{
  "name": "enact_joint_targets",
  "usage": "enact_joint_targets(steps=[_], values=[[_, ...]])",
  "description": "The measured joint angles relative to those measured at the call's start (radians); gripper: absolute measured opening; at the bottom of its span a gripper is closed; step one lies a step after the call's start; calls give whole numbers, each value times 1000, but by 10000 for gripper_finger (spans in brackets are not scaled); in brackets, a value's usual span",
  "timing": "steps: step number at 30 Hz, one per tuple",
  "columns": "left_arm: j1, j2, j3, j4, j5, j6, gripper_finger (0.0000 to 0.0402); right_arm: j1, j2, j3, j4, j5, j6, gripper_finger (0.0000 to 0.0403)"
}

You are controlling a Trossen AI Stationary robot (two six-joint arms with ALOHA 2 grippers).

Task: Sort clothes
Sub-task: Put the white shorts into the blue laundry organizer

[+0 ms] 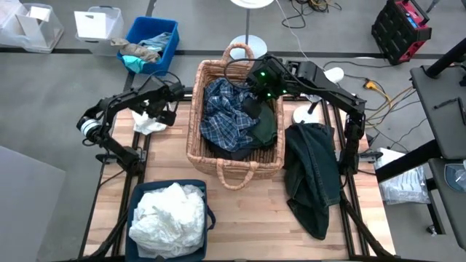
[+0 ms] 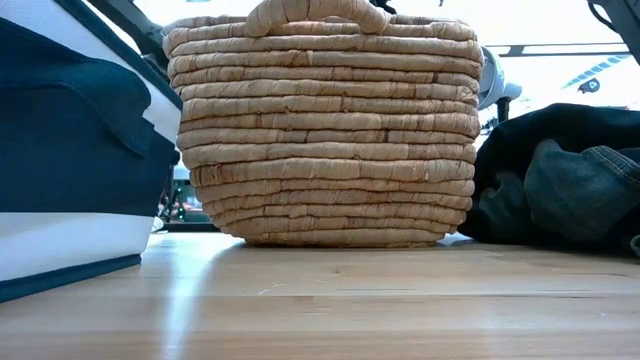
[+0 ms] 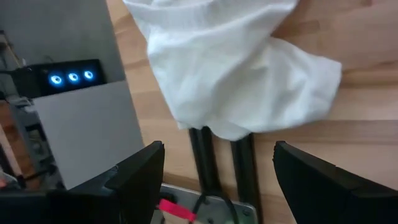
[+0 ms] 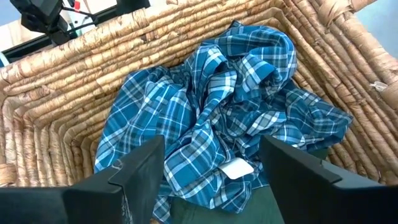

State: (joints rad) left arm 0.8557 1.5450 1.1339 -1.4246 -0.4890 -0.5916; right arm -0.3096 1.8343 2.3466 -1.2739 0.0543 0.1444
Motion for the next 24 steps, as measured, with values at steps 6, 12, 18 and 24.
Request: enact_joint_targets(steps=[6,12,18,24], values=[[-4,6,-69,129,63,8,276,0,0,-2,0,0,2,251],[4,6,-134,254,114,35,276,0,0,-13,7,0,4,263],[7,6,-203,313,107,60,276,0,0,-27,16,0,5,265],[10,10,-240,437,139,182,276,0,0,-59,45,-1,2,255]])
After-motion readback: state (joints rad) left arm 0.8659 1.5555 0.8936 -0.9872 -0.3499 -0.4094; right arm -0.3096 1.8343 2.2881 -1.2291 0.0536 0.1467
